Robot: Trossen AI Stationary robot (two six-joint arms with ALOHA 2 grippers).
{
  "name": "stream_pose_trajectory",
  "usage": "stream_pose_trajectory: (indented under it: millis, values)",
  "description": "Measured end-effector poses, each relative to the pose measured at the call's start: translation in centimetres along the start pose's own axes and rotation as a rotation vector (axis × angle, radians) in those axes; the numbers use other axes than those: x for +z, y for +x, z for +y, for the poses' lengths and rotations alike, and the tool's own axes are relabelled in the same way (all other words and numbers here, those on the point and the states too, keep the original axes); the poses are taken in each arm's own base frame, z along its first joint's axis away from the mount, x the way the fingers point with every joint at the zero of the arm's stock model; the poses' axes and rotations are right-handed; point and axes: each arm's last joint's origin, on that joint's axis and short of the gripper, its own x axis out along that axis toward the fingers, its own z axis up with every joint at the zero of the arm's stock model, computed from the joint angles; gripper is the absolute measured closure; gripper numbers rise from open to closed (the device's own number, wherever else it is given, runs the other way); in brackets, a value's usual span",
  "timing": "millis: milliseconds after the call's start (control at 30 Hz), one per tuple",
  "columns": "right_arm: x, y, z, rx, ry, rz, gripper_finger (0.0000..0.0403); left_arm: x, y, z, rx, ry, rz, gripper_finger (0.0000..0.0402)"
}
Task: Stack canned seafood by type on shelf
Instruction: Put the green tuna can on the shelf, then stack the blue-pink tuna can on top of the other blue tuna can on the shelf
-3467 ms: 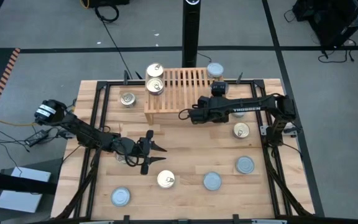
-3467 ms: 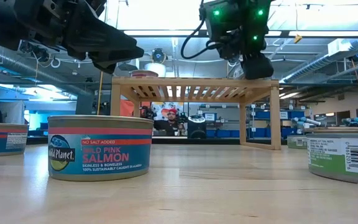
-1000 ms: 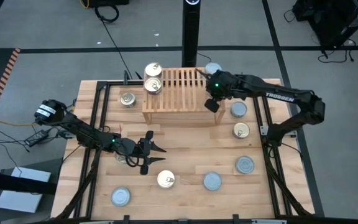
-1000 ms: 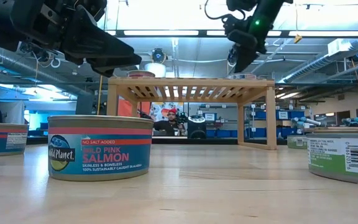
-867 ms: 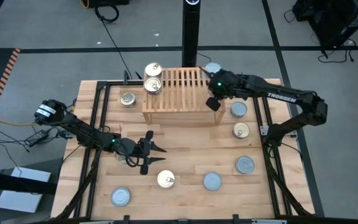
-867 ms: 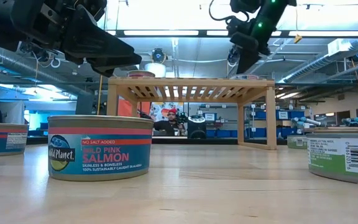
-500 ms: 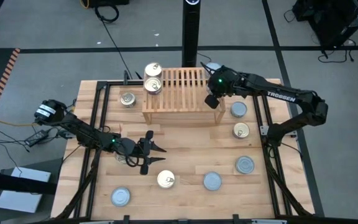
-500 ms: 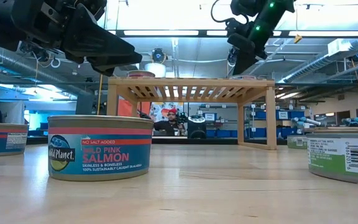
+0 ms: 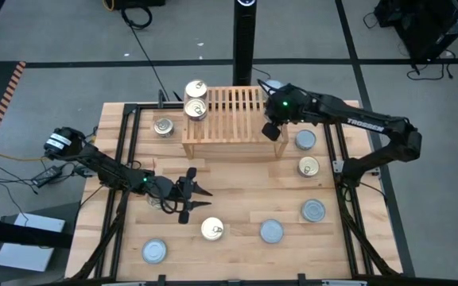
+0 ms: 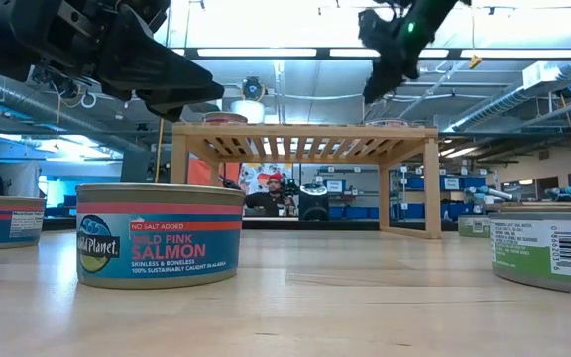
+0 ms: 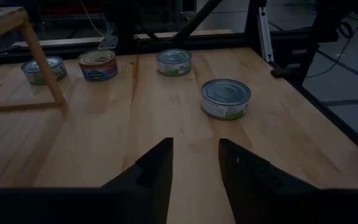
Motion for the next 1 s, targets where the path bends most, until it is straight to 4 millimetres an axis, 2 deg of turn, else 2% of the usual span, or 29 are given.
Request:
stream_pose_trajectory:
  millis: [100,233,367,533,700,867,1000]
  values:
    - [-0.1,-1.6,1.2,0.033,-0.037,-0.040,0.0398,0.0,0.0,0.0,-0.001,0.002,-0.001,0.0283]
    - [-1.1,-3.1,4.0,0.113,-0.107,-0.079,0.0398,0.2,-0.2,0.1,-0.007,0.020,-0.004,0.0303]
    - [-3.2,-2.9,7.8,0.146,-0.158,-0.117,0.0398,0.3,-0.4,0.1,-0.010,0.026,0.008,0.0325]
    - [-6.3,-1.9,12.8,0.248,-0.168,-0.272,0.0398,0.7,-0.2,0.0,-0.020,0.039,0.051,0.0354]
    - [-9.8,-1.7,16.6,0.415,-0.136,-0.472,0.0398,1.2,0.2,-0.3,-0.062,0.057,0.142,0.0378]
    - [-13.1,-1.7,17.9,0.536,-0.085,-0.612,0.0398,2.1,0.4,-0.5,-0.090,0.085,0.123,0.0389]
    - [-14.3,-1.5,17.7,0.562,-0.077,-0.687,0.0396,3.3,0.6,-0.4,-0.124,0.089,0.006,0.0395]
